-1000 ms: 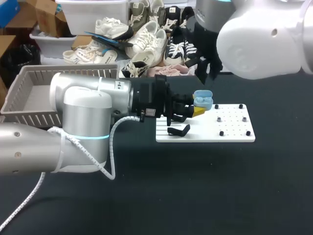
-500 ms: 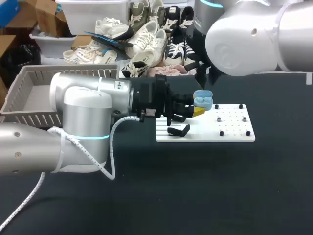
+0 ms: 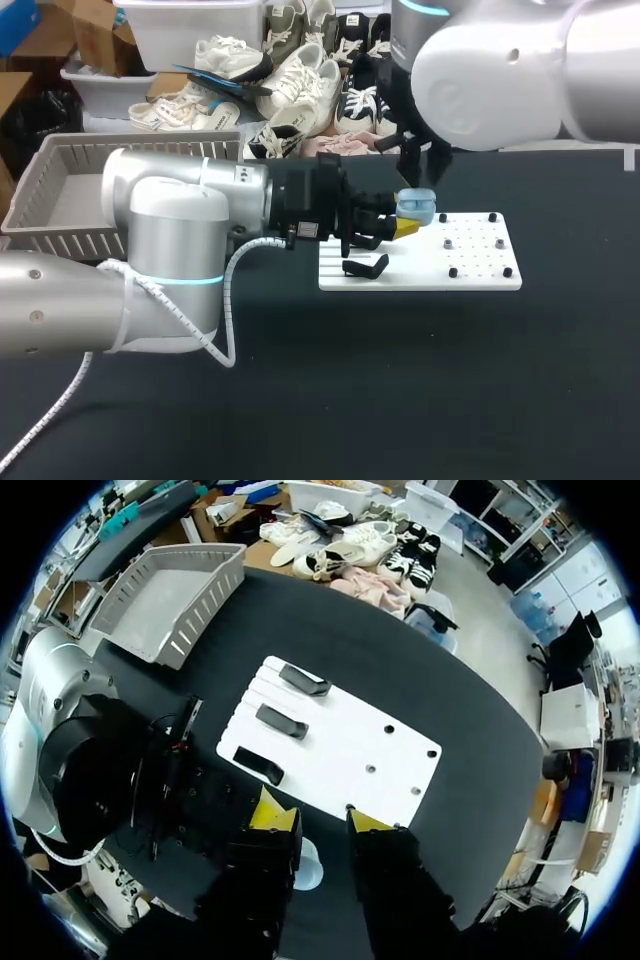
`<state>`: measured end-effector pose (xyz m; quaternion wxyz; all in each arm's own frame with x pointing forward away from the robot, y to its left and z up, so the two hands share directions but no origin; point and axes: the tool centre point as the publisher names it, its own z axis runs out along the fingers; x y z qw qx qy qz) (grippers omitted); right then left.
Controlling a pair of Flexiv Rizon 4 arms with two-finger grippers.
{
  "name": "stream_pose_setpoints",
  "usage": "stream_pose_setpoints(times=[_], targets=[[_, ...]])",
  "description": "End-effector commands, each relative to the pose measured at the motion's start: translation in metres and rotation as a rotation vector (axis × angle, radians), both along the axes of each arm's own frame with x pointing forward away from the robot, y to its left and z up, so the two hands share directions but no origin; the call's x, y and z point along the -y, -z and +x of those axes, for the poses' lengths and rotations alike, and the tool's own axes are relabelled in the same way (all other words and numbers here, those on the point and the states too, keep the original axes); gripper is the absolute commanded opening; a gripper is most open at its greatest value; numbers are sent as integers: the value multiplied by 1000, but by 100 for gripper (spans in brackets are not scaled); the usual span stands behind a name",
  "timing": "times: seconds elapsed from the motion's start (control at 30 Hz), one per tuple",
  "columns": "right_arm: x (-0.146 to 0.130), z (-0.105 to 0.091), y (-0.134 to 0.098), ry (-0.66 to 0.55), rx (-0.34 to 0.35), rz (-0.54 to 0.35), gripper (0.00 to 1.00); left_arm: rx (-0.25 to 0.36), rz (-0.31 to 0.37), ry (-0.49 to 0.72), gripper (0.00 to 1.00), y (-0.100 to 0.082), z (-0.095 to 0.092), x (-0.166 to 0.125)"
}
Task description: Pick up each earbud case from the left stands, insert the matching earbuds, close the lid, and place the case in the box.
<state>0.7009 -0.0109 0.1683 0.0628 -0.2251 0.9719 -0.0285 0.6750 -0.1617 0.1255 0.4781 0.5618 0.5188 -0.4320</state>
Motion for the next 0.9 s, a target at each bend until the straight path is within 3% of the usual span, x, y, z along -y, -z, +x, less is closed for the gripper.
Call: stream_pose_setpoints(times=[0.03, 0.27, 0.5, 0.7, 0.9], targets=[[4, -14, -2, 8, 22, 11, 27, 1, -2, -1, 0, 0, 0, 0], [13, -16, -12, 76, 60, 44, 28, 1, -2, -1, 0, 0, 0, 0], [43, -16, -28, 229, 119, 108, 30, 20, -12, -22, 0, -5, 5, -10], [65, -21, -28, 344, 124, 128, 30, 76, -3, -97, 0, -23, 23, -49], [70, -25, -22, 395, 101, 103, 31, 141, 43, -221, 0, -39, 43, -115]])
